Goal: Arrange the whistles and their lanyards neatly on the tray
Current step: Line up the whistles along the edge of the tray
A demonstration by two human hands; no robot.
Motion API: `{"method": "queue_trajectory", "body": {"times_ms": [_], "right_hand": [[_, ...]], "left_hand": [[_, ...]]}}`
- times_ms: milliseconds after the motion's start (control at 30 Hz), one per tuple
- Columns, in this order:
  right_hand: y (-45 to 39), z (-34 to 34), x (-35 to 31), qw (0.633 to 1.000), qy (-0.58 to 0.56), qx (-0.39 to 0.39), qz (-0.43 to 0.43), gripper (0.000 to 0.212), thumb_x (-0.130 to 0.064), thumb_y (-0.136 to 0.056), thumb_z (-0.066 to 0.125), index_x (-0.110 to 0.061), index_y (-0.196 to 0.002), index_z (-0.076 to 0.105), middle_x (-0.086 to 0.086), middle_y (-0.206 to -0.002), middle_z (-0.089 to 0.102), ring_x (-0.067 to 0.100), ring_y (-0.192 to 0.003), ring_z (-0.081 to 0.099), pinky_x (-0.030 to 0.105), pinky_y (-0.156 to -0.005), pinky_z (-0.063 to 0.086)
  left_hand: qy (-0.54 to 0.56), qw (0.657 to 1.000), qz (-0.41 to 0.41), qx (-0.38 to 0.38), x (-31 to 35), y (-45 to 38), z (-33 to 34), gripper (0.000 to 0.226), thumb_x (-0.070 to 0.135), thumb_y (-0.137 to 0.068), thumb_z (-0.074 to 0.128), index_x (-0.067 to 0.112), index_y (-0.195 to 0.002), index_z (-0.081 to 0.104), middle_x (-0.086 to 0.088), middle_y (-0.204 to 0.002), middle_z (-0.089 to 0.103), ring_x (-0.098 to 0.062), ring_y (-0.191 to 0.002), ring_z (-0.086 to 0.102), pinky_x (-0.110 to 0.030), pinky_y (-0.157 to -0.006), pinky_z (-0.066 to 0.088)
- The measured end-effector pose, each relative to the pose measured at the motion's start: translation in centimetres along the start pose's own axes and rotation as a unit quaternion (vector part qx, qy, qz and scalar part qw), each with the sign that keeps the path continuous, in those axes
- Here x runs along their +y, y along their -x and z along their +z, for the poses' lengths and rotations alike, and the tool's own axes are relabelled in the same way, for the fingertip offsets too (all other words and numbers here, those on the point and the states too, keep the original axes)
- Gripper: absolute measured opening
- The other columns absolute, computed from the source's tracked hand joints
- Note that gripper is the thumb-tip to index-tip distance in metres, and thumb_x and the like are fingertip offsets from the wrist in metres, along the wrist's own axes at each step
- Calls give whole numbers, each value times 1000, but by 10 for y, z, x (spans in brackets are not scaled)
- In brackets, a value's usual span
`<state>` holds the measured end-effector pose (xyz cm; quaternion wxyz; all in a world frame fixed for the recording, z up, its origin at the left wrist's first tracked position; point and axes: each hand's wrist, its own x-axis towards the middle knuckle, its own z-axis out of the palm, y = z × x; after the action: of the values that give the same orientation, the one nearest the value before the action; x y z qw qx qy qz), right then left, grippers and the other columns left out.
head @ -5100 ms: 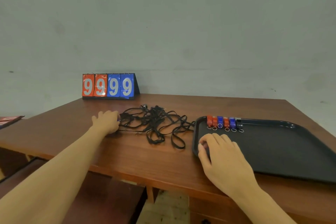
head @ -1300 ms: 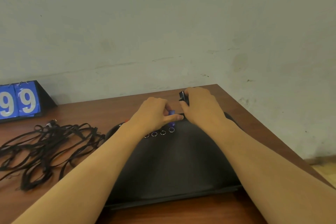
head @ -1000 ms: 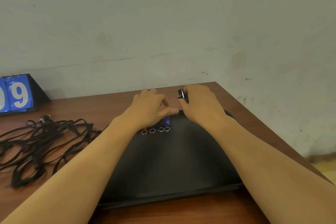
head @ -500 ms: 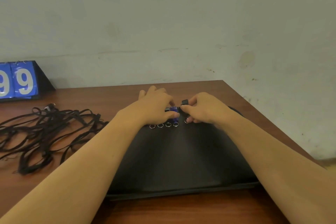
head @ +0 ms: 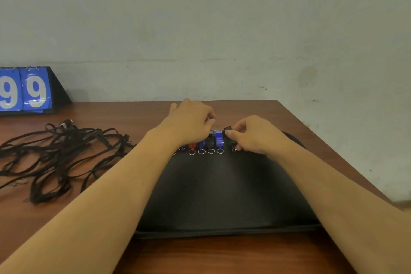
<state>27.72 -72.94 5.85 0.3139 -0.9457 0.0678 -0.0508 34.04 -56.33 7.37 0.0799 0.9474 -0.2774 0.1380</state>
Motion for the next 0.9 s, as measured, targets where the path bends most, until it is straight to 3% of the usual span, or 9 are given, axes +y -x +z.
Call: {"method": "queue_trajectory", "body": {"times_ms": [133,400,500,633,700,767,833,900], "right_hand": [[-1,1,1,1000,22,-3,3,28,-41,-99,58,-18,-101,74,-2,-79,76,12,-86,70,21,-58,39],[-5,6,0,997,80,-7,-4,41,-47,-99,53,-12,-104,73,12,-96,77,26,-94,71,22,-63,44],[4,2,-7,993,102,45,-25,51,-53,-100,46,-7,-108,68,17,-99,71,30,-92,68,29,-62,44],[27,-6,-30,967,186,118,-125,46,-58,-101,35,-18,-94,57,0,-89,59,17,-79,58,36,-72,49],[39,-2,-40,951,239,104,-167,42,-57,-101,33,-23,-89,53,-4,-83,53,15,-75,57,38,-74,53],[48,6,-47,938,276,61,-202,37,-59,-100,32,-28,-89,48,-10,-82,47,11,-75,54,37,-75,55],[54,10,-52,928,280,15,-245,33,-61,-99,31,-33,-88,45,-12,-84,46,6,-75,51,32,-75,55],[57,14,-53,921,263,-15,-287,32,-63,-98,29,-36,-89,45,-13,-87,48,5,-76,51,29,-75,54]], "left_hand": [[9,1000,-2,2,-2,0,2,29,36,-100,47,33,-120,67,13,-115,68,-21,-121,49,-49,-100,34],[10,1000,-9,-12,-7,-1,4,29,36,-101,48,33,-123,66,13,-116,68,-19,-120,50,-49,-102,33],[4,1000,-12,-6,-8,-1,2,30,34,-101,46,33,-123,66,12,-117,68,-20,-120,51,-49,-102,34],[29,999,-39,1,-23,-1,-14,32,27,-102,41,32,-120,68,8,-119,67,-21,-117,55,-50,-107,36],[58,996,-64,5,-37,1,-25,32,26,-103,42,31,-120,68,6,-123,67,-21,-118,57,-52,-109,39],[101,990,-95,22,-55,8,-39,31,26,-103,44,27,-122,69,2,-128,66,-21,-119,57,-44,-108,42],[119,983,-134,50,-79,16,-52,32,23,-103,45,22,-125,68,-2,-131,65,-22,-122,57,-32,-103,42],[99,974,-188,72,-114,25,-61,34,21,-101,46,17,-130,64,-6,-132,64,-26,-122,57,-35,-103,44]]}}
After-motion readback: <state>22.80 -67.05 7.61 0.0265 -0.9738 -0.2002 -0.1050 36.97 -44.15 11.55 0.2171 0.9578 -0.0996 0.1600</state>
